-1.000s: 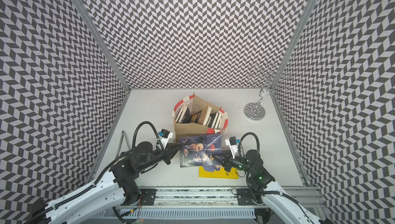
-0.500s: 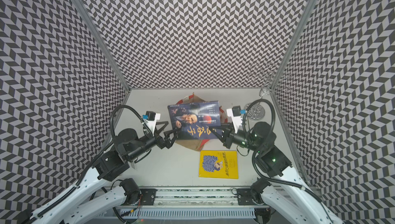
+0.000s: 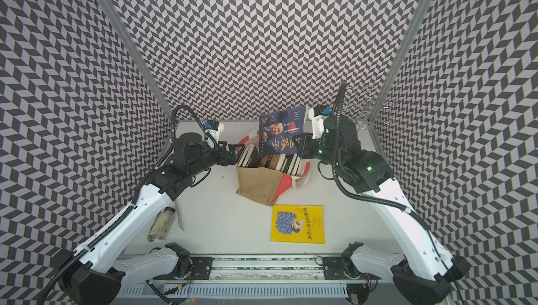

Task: Put the books into the canvas bag
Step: Place the book in the canvas bag.

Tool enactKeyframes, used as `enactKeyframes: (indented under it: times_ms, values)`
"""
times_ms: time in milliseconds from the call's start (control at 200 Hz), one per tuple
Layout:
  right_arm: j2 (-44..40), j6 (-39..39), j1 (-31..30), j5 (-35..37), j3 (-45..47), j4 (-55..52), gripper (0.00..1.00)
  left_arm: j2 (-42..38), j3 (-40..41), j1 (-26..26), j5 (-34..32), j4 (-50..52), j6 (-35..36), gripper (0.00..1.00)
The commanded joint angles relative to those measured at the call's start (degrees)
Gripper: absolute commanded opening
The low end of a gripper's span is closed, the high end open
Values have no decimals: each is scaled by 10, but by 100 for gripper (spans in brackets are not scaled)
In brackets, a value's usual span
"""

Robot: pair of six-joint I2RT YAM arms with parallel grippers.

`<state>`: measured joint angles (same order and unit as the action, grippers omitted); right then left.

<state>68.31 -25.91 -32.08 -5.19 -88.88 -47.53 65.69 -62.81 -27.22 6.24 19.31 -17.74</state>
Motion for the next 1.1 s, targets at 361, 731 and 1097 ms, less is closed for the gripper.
enactKeyframes:
  times_ms: [361, 731, 1097]
  values:
    - [25, -11, -3, -91, 27, 55, 0, 65, 7, 5, -52, -4, 23, 44]
    - [21, -108, -8, -130, 86, 172, 0, 67, 18, 26, -16, -23, 18, 1]
    - [11, -167, -10, 41, 148, 78, 0, 56, 28, 49, 14, -34, 14, 0]
